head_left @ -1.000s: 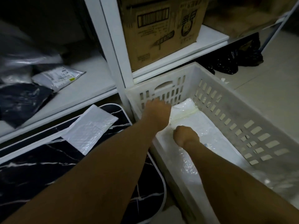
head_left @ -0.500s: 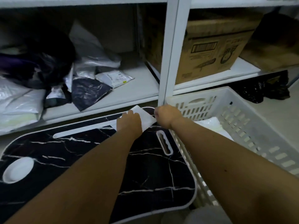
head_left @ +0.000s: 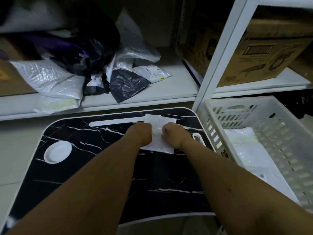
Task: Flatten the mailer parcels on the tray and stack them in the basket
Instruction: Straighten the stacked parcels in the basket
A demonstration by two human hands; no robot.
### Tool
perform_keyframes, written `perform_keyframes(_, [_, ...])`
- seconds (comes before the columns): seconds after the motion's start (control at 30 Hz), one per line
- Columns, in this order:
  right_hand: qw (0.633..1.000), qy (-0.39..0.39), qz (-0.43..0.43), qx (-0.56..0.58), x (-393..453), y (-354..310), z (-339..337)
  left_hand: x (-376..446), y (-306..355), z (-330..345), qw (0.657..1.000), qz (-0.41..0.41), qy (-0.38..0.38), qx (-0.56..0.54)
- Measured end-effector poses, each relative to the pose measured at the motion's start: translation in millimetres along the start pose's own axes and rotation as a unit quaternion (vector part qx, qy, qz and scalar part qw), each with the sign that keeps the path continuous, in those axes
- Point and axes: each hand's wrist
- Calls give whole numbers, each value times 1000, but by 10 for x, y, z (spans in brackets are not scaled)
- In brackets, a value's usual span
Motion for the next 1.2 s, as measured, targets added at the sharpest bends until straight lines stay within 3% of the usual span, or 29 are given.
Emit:
perform_keyframes(0.07, [1000, 10, -14, 9, -133, -187, 77, -152, -96, 11, 999, 13, -11, 31])
perform_keyframes(0.2, [995, 66, -12, -77, -502, -508, 349, -584, -259, 183, 993, 35, 84, 74])
perform_keyframes(0.3, [990, 68, -31, -119, -744, -610, 537, -810, -292, 440, 993, 70, 54, 84])
perform_keyframes(0.6, [992, 40, -29, -114, -819, -597, 635, -795, -298, 561, 999, 48, 13, 0])
perform_keyframes(0.77, [975, 176, -29, -133, -611, -608, 392, -632, -96, 342, 991, 53, 120, 15])
perform_keyframes(0.97, [976, 136, -57, -157, -270, -457, 309, -514, -39, 535, 991, 20, 126, 34])
perform_keyframes(1.07, [988, 93, -71, -97, -251, -349, 419, -445, -135, 560, 997, 20, 79, 5])
perform_keyframes(1.2, [986, 80, -61, -132, -274, -325, 505, -417, -222, 551, 999, 18, 49, 0])
Point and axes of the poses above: each hand's wrist, its own x-axis towards the middle knuckle, its own z-axis out of the palm, y = z × x, and after that the axes turned 15 degrees about -x, right-handed
